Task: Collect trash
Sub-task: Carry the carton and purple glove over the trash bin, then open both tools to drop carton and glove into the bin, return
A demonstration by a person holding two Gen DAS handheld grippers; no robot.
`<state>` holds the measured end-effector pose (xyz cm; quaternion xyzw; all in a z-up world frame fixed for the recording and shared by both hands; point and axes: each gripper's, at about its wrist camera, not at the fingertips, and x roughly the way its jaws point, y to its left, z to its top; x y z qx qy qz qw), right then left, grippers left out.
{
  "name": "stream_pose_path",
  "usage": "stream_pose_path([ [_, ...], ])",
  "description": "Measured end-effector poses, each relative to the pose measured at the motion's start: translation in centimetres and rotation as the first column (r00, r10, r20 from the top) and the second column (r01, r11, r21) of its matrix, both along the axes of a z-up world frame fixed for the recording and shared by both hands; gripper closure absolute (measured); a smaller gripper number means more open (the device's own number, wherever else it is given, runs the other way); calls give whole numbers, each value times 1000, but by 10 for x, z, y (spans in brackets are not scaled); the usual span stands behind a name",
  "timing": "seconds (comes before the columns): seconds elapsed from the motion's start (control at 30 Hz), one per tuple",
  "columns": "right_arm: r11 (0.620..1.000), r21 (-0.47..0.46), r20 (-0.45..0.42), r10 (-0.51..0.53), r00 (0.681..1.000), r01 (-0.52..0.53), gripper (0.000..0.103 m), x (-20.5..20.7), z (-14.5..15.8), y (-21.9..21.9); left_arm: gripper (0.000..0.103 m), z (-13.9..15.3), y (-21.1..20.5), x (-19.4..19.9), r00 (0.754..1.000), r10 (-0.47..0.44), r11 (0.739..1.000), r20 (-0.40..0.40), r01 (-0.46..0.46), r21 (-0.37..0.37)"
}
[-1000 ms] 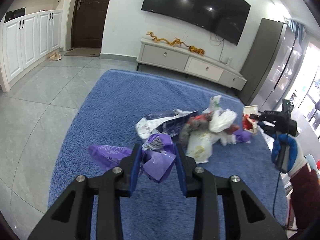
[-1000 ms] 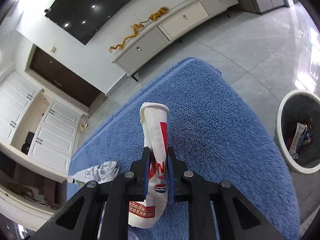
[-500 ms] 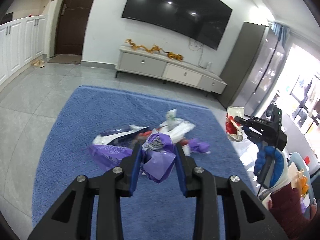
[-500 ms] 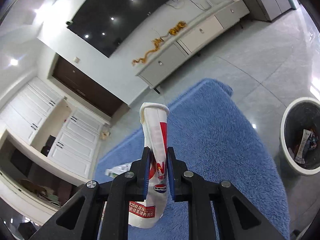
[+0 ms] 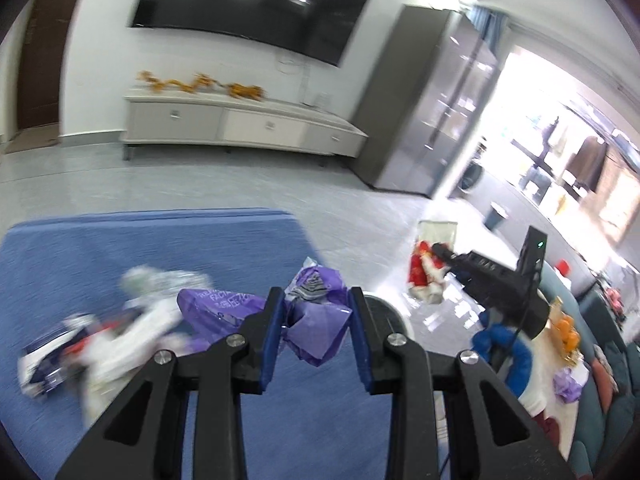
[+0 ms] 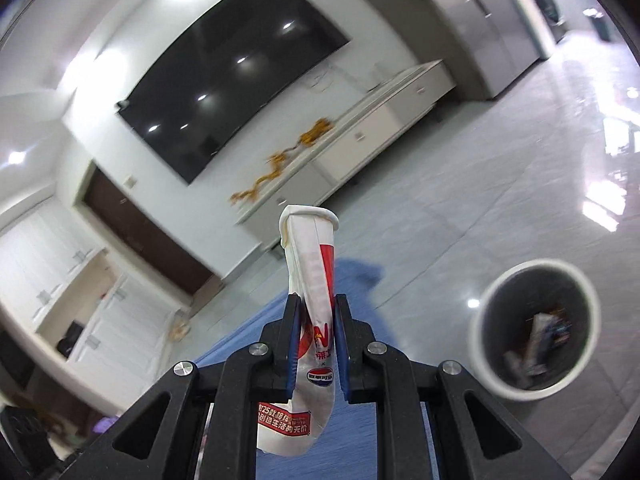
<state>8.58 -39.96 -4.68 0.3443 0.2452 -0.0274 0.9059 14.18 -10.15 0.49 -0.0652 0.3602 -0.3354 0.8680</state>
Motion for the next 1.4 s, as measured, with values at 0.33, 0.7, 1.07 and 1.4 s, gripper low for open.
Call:
stream_pose_path([
  [0.33,965,-103,-156,-253,955,239,88,-9,-62,-92,73,-43,-198,55,958,-245,969,-146,246,-13],
  [0.7,934,-99,-356,-355,864,343,88,5,-153,-155,70,-145,-343,107,882,-303,944,-361,330,15],
  [1.07,940,-129,-412,-341,845,317,77,19,-178,-163,47,-183,-347,131,868,-256,958,-425,286,8],
  [1.4,946,-174,-288,-313,905,272,77,17,-111,-122,47,-101,-265,98,977,-144,982,-161,161,103],
])
